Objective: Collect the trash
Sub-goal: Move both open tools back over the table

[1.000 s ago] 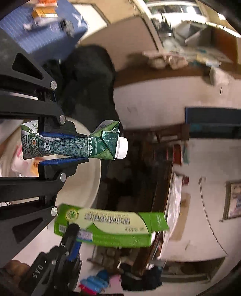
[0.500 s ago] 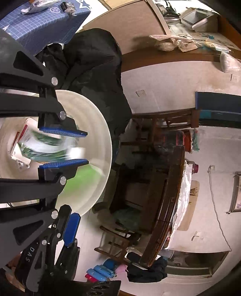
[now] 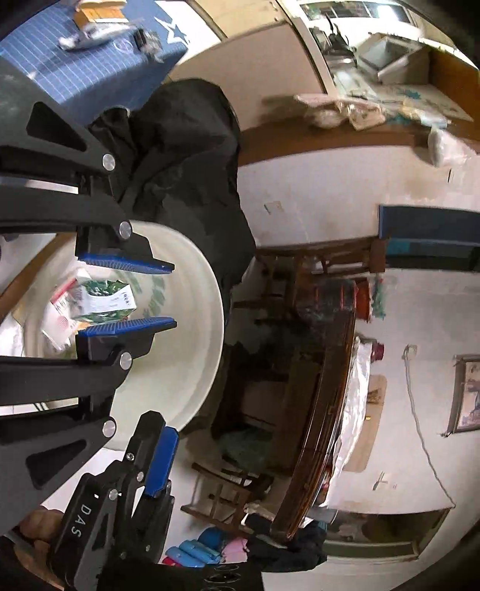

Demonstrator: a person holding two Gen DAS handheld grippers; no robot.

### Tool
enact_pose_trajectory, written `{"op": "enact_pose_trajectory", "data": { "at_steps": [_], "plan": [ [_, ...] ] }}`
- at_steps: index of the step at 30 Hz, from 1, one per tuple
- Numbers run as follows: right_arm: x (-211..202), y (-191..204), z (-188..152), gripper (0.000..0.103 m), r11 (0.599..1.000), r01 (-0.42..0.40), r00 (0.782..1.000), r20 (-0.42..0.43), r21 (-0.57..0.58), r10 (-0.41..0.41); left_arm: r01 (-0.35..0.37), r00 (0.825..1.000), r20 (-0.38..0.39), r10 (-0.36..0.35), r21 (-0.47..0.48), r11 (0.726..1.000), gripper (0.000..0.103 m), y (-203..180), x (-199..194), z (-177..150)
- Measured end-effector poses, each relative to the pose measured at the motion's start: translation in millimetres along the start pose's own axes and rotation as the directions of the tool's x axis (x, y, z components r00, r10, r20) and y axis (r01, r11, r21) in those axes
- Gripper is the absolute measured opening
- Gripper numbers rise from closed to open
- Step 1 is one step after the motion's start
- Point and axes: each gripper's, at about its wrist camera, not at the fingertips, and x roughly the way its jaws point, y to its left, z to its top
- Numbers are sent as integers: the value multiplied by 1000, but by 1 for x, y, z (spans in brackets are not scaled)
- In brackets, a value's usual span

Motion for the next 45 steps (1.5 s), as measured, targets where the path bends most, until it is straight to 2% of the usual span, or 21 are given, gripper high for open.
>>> {"op": "enact_pose_trajectory", "data": {
  "at_steps": [5, 11, 15, 18, 23, 29, 33, 35, 37, 40, 42, 43, 44, 45],
  "plan": [
    [5, 43, 0, 26, 994, -75, 997, -8, -76, 74, -92, 996, 22, 92, -20, 996, 28, 28, -36, -18],
    [19, 103, -7, 26, 968, -195, 981, -53, -159, 189, -198, 980, 0, 199, -110, 974, 30, 85, -84, -52],
    [44, 146, -17, 26, 941, -265, 962, -126, -209, 243, -315, 949, -45, 311, -152, 937, 32, 125, -114, -88],
    [58, 178, -27, 26, 918, -320, 942, -181, -236, 281, -370, 929, -91, 359, -206, 906, 32, 156, -134, -116],
    [68, 224, -44, 26, 876, -389, 912, -253, -286, 322, -475, 880, -176, 442, -291, 830, 32, 208, -169, -167],
    [84, 268, -61, 26, 836, -448, 879, -329, -317, 346, -557, 830, -246, 501, -388, 734, 32, 254, -208, -213],
    [100, 289, -61, 26, 827, -459, 871, -347, -326, 346, -609, 791, -275, 546, -435, 663, 35, 285, -234, -235],
    [109, 297, -56, 26, 827, -455, 873, -347, -331, 342, -627, 776, -283, 564, -450, 636, 37, 295, -244, -241],
    [115, 307, -46, 26, 821, -460, 874, -337, -339, 350, -644, 759, -288, 584, -466, 607, 37, 307, -255, -246],
    [131, 338, -19, 26, 785, -505, 855, -332, -359, 398, -665, 733, -287, 617, -494, 560, 40, 323, -271, -253],
    [154, 380, 7, 26, 741, -561, 823, -343, -369, 452, -685, 708, -294, 642, -506, 524, 43, 331, -278, -255],
    [166, 399, 17, 26, 734, -567, 821, -337, -374, 461, -701, 689, -307, 656, -514, 495, 44, 336, -282, -257],
    [183, 423, 29, 26, 725, -575, 815, -336, -379, 472, -709, 678, -315, 664, -519, 478, 44, 340, -285, -259],
    [207, 450, 41, 26, 705, -606, 791, -368, -368, 489, -714, 669, -316, 672, -523, 465, 44, 342, -290, -261]
  ]
}}
